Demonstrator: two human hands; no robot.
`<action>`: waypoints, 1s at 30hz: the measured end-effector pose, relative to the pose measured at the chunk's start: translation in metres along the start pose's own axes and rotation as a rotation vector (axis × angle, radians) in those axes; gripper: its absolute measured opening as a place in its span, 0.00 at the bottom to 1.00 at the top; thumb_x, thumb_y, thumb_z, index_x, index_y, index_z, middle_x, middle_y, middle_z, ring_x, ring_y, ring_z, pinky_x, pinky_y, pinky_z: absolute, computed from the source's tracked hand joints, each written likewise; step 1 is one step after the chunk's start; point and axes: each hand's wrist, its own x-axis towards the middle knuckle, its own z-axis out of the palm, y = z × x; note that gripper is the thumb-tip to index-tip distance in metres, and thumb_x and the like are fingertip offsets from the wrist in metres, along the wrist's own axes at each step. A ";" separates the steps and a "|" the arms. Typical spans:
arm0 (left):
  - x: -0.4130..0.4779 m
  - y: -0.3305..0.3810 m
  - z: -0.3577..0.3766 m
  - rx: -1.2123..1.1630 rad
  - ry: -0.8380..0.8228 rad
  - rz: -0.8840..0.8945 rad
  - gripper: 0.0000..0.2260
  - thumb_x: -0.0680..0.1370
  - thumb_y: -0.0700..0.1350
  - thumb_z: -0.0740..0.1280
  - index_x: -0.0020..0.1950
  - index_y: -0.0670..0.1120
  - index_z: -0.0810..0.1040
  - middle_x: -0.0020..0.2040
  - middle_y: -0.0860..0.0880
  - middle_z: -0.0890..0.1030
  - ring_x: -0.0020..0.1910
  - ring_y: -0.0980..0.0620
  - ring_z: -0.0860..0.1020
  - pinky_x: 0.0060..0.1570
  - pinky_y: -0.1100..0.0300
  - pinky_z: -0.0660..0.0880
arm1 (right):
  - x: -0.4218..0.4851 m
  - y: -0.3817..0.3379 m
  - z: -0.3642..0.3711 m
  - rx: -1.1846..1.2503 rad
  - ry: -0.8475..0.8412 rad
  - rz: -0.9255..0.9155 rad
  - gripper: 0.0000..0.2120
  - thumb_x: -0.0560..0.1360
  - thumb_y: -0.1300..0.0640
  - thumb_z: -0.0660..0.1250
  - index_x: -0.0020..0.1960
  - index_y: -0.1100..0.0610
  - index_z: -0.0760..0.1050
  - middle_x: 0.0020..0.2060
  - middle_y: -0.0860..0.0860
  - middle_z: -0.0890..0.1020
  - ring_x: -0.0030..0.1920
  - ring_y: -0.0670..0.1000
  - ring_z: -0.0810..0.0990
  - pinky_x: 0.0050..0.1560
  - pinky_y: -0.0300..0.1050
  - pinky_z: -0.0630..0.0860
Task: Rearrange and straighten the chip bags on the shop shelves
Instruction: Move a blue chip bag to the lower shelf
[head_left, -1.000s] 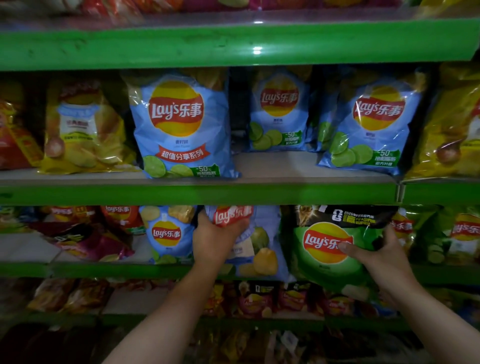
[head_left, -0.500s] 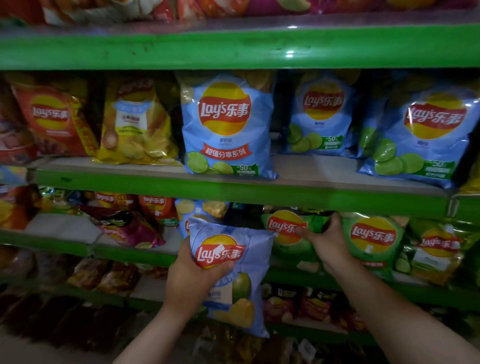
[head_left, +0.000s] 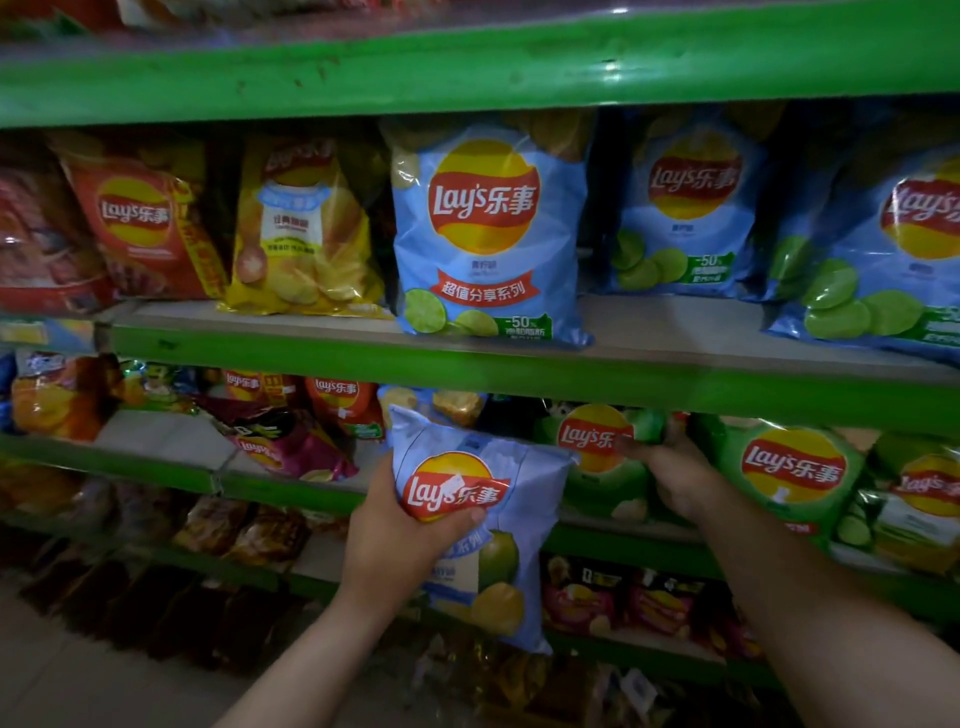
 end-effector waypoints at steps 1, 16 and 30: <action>0.000 0.004 0.003 0.003 -0.005 0.004 0.33 0.57 0.56 0.82 0.59 0.64 0.73 0.46 0.62 0.83 0.43 0.62 0.82 0.44 0.52 0.82 | -0.005 -0.001 -0.001 -0.063 0.049 -0.031 0.36 0.69 0.58 0.77 0.72 0.55 0.65 0.68 0.56 0.75 0.65 0.59 0.75 0.63 0.60 0.74; -0.028 0.089 0.043 -0.132 -0.071 0.263 0.33 0.61 0.68 0.74 0.63 0.63 0.68 0.49 0.67 0.80 0.46 0.74 0.77 0.38 0.78 0.73 | -0.193 -0.056 0.006 -0.135 -0.220 -0.416 0.41 0.60 0.32 0.76 0.68 0.44 0.69 0.60 0.40 0.82 0.61 0.41 0.80 0.57 0.40 0.77; 0.013 0.144 0.030 -0.146 -0.077 0.467 0.29 0.68 0.61 0.67 0.68 0.68 0.65 0.63 0.61 0.73 0.62 0.63 0.72 0.60 0.54 0.75 | -0.162 -0.207 -0.057 0.358 0.056 -0.347 0.22 0.63 0.58 0.73 0.57 0.60 0.80 0.46 0.57 0.87 0.41 0.55 0.87 0.37 0.53 0.84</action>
